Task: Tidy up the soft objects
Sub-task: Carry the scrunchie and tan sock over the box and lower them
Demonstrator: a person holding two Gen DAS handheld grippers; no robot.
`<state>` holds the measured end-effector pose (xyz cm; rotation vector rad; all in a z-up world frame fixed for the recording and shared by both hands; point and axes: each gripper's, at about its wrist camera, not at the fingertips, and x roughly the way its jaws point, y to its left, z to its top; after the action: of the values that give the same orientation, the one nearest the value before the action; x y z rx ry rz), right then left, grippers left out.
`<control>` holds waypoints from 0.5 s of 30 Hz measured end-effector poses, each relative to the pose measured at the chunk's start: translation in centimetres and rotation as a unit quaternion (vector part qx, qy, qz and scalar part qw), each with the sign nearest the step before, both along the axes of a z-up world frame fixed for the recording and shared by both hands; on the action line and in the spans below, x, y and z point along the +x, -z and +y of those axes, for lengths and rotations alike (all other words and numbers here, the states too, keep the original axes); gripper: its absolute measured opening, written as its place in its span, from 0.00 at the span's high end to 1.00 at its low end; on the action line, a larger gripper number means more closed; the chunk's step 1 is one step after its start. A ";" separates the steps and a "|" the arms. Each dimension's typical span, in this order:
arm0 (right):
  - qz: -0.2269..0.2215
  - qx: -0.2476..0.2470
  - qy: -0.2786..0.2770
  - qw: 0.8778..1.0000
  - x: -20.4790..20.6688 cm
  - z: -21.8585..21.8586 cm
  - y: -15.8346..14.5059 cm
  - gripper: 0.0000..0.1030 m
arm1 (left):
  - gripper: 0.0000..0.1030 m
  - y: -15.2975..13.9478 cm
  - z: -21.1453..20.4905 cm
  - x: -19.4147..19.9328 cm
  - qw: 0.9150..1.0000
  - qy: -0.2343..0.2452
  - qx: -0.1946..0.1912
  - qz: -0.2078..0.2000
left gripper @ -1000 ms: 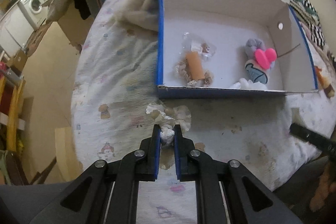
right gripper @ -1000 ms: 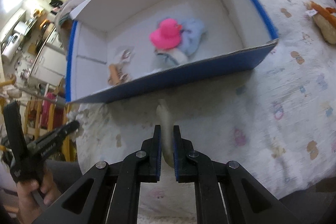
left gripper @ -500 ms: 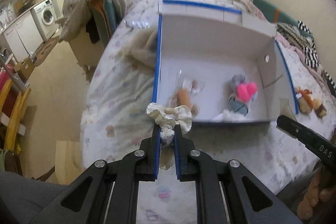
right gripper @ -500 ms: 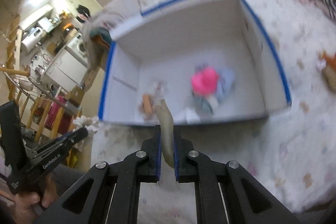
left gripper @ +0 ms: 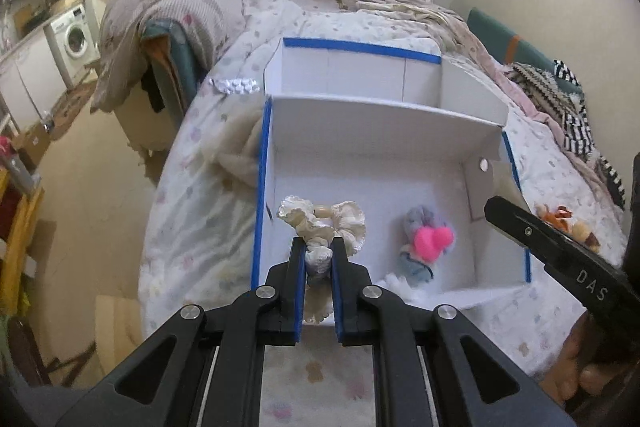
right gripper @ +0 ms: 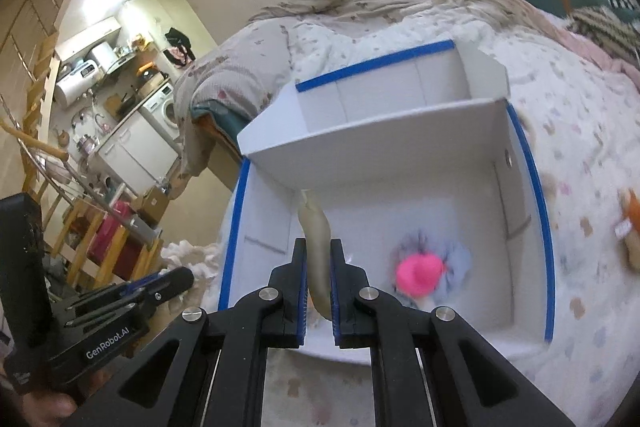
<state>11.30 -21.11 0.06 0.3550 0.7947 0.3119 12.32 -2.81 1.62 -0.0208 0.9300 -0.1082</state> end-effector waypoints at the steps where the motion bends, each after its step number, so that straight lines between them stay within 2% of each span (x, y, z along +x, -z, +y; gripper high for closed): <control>1: 0.000 -0.003 -0.002 1.000 0.5 0.1 -0.1 0.89 | 0.90 0.1 -0.1 0.5 1.000 0.000 0.003 0.000; 6: 0.001 -0.028 -0.009 1.000 2.6 0.2 0.4 0.89 | 0.90 1.4 -0.8 3.3 1.000 0.000 0.025 0.007; 10: 0.022 -0.029 -0.001 0.999 3.3 -0.1 2.7 0.89 | 0.90 4.8 -1.8 5.0 0.998 0.015 0.014 0.055; 15: 0.051 -0.040 -0.005 0.998 4.0 0.1 5.1 0.89 | 0.90 7.6 -2.4 5.5 0.998 0.016 0.027 0.046</control>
<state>15.28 -20.97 -5.05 0.2934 0.9073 0.2717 17.80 -5.25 -6.00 0.0398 1.0251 -0.1114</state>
